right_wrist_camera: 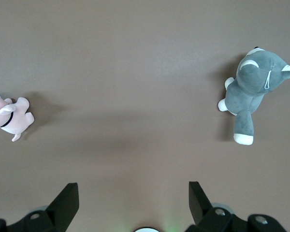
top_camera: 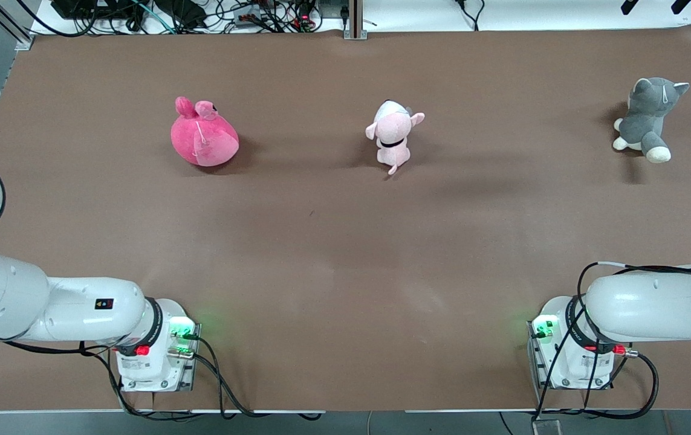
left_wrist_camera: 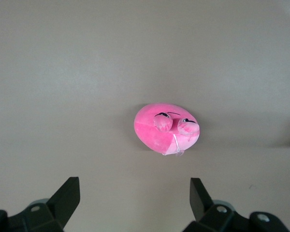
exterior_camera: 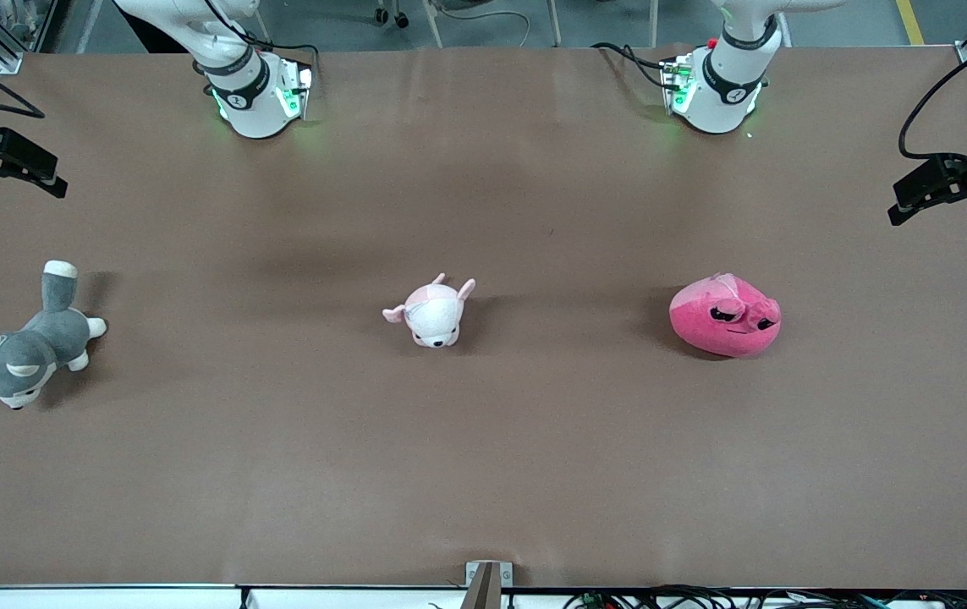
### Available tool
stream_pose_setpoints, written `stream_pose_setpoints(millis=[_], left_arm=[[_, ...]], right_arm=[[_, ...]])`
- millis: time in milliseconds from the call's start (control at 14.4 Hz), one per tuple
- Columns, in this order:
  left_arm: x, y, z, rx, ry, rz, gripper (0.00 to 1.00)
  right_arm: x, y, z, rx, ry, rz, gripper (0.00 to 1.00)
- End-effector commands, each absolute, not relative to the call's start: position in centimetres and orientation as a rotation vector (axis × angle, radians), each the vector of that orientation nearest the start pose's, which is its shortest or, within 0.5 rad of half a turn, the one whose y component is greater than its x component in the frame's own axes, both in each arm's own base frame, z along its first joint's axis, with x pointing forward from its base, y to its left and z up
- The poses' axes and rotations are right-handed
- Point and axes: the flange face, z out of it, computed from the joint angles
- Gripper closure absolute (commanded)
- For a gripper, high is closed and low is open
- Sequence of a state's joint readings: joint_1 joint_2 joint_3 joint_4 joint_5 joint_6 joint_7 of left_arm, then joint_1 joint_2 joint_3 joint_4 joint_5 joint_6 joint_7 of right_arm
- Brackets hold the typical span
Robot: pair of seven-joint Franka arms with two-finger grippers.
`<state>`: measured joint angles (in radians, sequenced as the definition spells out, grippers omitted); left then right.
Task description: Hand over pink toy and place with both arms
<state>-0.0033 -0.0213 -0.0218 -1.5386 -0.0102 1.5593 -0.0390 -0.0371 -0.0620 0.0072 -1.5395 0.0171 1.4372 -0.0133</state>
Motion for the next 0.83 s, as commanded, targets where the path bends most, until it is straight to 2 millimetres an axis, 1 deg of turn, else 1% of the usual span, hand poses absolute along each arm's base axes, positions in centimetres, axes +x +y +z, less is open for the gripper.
stream_pose_setpoints(millis=[0,485,623,762], left_arm=[[54.28,-1.52,65.75,-3.164,-0.013,-0.067,0.00],[54.33,-1.60,65.67,-3.165,-0.005,-0.065,0.00],[54.33,-1.52,65.67,-3.164,-0.008,-0.065,0.00],[54.38,-1.58,65.45,-3.163,-0.003,-0.057,0.00]], right_arm=[[51.38,-1.63,66.30,-3.124,0.016,0.035,0.00],[51.35,-2.07,66.29,-3.148,-0.030,0.039,0.00],[51.34,-2.23,66.29,-3.145,-0.102,0.039,0.00],[51.33,-2.24,66.28,-3.145,-0.105,0.042,0.00]])
